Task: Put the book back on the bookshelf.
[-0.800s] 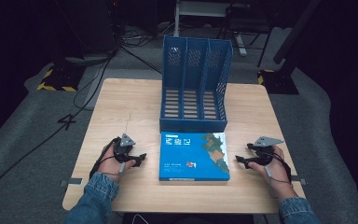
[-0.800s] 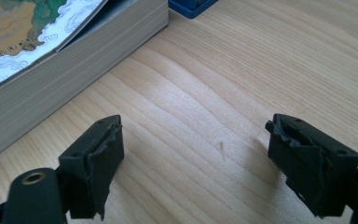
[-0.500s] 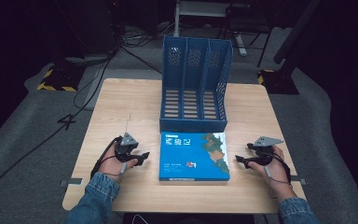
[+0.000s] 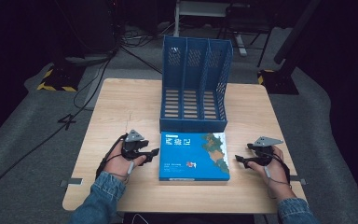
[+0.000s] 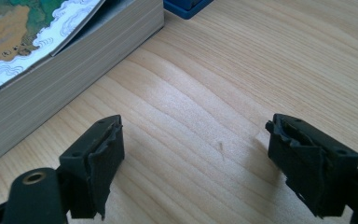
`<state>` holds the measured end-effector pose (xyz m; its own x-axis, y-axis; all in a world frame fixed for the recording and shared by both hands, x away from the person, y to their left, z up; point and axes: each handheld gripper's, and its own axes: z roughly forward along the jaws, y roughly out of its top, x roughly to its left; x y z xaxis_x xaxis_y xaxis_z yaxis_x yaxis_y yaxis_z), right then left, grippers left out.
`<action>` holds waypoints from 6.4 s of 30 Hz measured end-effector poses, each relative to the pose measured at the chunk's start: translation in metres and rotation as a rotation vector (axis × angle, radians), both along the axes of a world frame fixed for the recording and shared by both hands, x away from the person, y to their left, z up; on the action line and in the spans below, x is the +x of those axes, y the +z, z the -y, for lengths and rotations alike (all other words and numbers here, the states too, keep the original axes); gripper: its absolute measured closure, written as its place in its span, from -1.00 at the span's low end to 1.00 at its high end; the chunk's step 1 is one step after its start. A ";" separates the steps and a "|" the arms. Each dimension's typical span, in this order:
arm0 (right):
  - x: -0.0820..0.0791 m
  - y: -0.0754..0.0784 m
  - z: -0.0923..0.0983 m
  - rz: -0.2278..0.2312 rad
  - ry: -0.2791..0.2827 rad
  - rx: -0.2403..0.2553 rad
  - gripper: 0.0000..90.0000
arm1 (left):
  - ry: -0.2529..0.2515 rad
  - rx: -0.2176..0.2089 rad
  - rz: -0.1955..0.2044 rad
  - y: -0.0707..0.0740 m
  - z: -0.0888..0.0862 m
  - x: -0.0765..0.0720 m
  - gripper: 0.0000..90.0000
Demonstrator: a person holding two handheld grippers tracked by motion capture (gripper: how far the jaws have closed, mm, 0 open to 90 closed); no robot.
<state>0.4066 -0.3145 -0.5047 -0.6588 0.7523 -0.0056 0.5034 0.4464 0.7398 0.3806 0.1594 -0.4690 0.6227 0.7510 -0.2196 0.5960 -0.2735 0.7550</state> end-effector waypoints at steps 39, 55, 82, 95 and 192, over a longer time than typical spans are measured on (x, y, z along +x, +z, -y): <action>-0.003 0.002 -0.003 -0.005 -0.008 -0.006 -0.38 | 0.005 -0.082 -0.103 -0.021 0.029 0.015 -0.18; -0.029 0.042 -0.047 0.087 0.073 0.045 -0.38 | -0.020 -0.118 -0.066 -0.003 0.026 0.003 0.27; -0.050 0.025 -0.163 0.036 0.394 0.093 -0.63 | -0.062 -0.114 -0.146 0.025 0.029 0.000 0.79; -0.066 0.022 -0.183 0.141 0.463 -0.033 -0.75 | -0.085 -0.148 -0.182 0.036 0.041 -0.003 0.81; -0.075 0.036 -0.213 0.521 0.463 -0.359 0.31 | 0.108 -0.194 -0.031 0.005 -0.009 0.014 0.15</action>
<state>0.3319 -0.1011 -0.4688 -0.7505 0.2954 -0.5911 -0.1645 0.7828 0.6001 0.3941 0.1685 -0.4643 0.5318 0.7547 -0.3843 0.6374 -0.0579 0.7684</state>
